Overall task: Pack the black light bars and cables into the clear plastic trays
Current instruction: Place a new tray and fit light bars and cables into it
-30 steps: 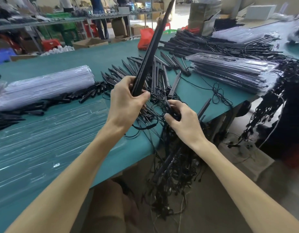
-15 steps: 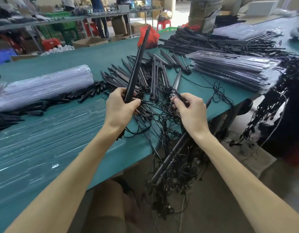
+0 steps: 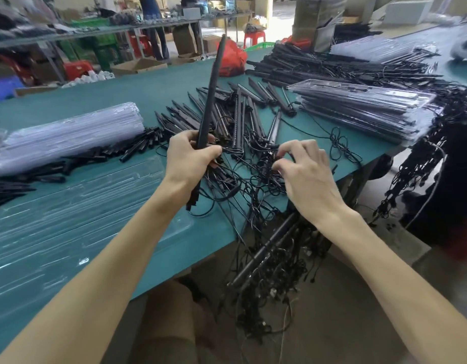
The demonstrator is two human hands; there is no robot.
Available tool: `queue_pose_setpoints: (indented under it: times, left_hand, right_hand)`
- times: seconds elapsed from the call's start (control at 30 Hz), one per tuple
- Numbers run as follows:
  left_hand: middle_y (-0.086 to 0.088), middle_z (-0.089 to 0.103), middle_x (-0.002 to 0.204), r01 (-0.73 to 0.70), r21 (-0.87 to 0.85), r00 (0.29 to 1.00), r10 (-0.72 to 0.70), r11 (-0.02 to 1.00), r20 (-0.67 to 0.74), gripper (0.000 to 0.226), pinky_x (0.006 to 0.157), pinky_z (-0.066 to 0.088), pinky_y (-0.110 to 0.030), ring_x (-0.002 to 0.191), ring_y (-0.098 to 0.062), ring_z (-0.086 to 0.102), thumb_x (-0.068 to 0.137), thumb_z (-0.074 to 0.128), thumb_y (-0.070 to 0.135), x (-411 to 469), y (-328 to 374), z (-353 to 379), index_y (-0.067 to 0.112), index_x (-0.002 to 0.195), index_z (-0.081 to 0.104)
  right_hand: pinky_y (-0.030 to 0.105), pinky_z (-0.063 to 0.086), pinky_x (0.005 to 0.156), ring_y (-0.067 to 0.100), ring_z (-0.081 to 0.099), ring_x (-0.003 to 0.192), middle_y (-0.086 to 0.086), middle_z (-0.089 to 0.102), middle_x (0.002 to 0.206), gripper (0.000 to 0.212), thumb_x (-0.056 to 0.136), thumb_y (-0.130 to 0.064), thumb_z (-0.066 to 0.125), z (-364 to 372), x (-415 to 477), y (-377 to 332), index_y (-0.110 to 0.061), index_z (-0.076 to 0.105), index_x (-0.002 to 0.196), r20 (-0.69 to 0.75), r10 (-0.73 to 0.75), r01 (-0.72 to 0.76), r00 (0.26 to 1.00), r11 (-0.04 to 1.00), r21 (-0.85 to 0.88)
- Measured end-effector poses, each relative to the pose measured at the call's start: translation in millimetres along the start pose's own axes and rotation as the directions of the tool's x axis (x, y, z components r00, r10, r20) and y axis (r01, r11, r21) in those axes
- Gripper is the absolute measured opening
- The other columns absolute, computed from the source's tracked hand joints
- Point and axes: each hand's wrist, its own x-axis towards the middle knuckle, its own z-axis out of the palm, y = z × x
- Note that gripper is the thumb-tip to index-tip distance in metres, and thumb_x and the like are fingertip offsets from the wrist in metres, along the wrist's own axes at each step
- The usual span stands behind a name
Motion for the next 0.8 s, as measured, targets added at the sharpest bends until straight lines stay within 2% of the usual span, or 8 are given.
queue_pose_setpoints:
  times: [0.1, 0.2, 0.27, 0.37, 0.43, 0.67, 0.8]
  left_hand:
    - [-0.008, 0.069, 0.087, 0.020, -0.019, 1.000, -0.020, 1.000, -0.007, 0.020, 0.050, 0.045, -0.010, 0.056, 0.000, 0.063, 0.084, 0.076, 0.002, -1.2, -7.3, -2.5, 0.005, 0.102, 0.067]
    - [-0.007, 0.069, 0.087, 0.018, -0.038, 1.000, -0.018, 0.999, 0.000, 0.021, 0.051, 0.046, -0.010, 0.056, 0.000, 0.064, 0.084, 0.076, 0.002, -2.1, -7.9, -2.6, 0.004, 0.103, 0.068]
    - [-0.007, 0.069, 0.087, 0.019, -0.044, 1.000, -0.019, 0.999, 0.005, 0.022, 0.052, 0.046, -0.011, 0.056, 0.000, 0.064, 0.084, 0.076, 0.002, -3.5, -7.5, -2.1, 0.003, 0.105, 0.068]
    - [-0.008, 0.069, 0.089, 0.019, -0.049, 1.000, -0.019, 0.999, 0.011, 0.021, 0.051, 0.046, -0.010, 0.056, 0.000, 0.064, 0.085, 0.076, 0.002, -5.9, -7.0, -2.9, 0.002, 0.105, 0.067]
    - [-0.009, 0.068, 0.089, 0.028, -0.054, 1.000, -0.027, 0.998, 0.013, 0.020, 0.050, 0.045, -0.010, 0.057, -0.001, 0.064, 0.085, 0.076, 0.003, -7.2, -7.8, -4.6, 0.003, 0.103, 0.067]
    - [-0.010, 0.068, 0.087, 0.087, -0.030, 0.992, -0.084, 0.996, 0.092, 0.020, 0.048, 0.043, -0.016, 0.062, -0.011, 0.065, 0.089, 0.074, 0.011, -14.1, -15.8, 1.5, 0.005, 0.106, 0.066]
    - [-0.009, 0.069, 0.079, 0.089, -0.044, 0.984, -0.081, 0.995, 0.162, 0.020, 0.048, 0.044, -0.020, 0.058, -0.012, 0.065, 0.091, 0.073, 0.012, -17.6, -14.6, 8.0, 0.003, 0.107, 0.065]
  right_hand:
    - [0.040, 0.018, 0.101, 0.023, 0.031, 0.126, -0.011, 0.057, 0.123, 0.018, 0.095, -0.023, 0.060, -2.0, -7.7, 5.8, -0.021, 0.078, 0.101, 0.114, 0.013, -0.004, 0.993, 0.996, -0.086]
    - [0.045, 0.015, 0.106, 0.024, 0.030, 0.134, -0.014, 0.059, 0.123, 0.024, 0.098, -0.040, 0.058, -5.6, -14.2, 5.4, -0.024, 0.077, 0.101, 0.192, 0.037, -0.018, 0.981, 0.994, -0.104]
    - [0.045, 0.014, 0.107, 0.026, 0.032, 0.134, -0.011, 0.062, 0.119, 0.021, 0.097, -0.035, 0.062, -6.9, -14.9, -1.7, -0.020, 0.076, 0.101, 0.197, 0.058, -0.032, 0.979, 0.991, -0.133]
    - [0.044, 0.013, 0.106, 0.027, 0.035, 0.132, -0.007, 0.063, 0.115, 0.013, 0.096, -0.019, 0.062, -5.0, -13.5, -12.2, -0.014, 0.073, 0.101, 0.174, 0.078, -0.044, 0.982, 0.981, -0.187]
    - [0.043, 0.013, 0.105, 0.027, 0.037, 0.131, -0.007, 0.064, 0.115, 0.012, 0.095, -0.014, 0.062, -4.0, -14.1, -12.8, -0.013, 0.073, 0.102, 0.132, 0.083, -0.061, 0.988, 0.984, -0.165]
    - [0.042, 0.016, 0.106, 0.026, 0.041, 0.126, -0.009, 0.066, 0.112, 0.015, 0.096, -0.020, 0.064, -14.8, -14.5, -5.8, -0.009, 0.074, 0.097, -0.035, 0.099, -0.099, 0.994, 0.995, -0.006]
    - [0.034, 0.018, 0.097, 0.022, 0.046, 0.113, -0.004, 0.068, 0.102, 0.014, 0.097, -0.020, 0.062, -28.2, -5.6, -9.2, -0.011, 0.071, 0.091, -0.132, 0.101, -0.086, 0.986, 0.990, 0.111]
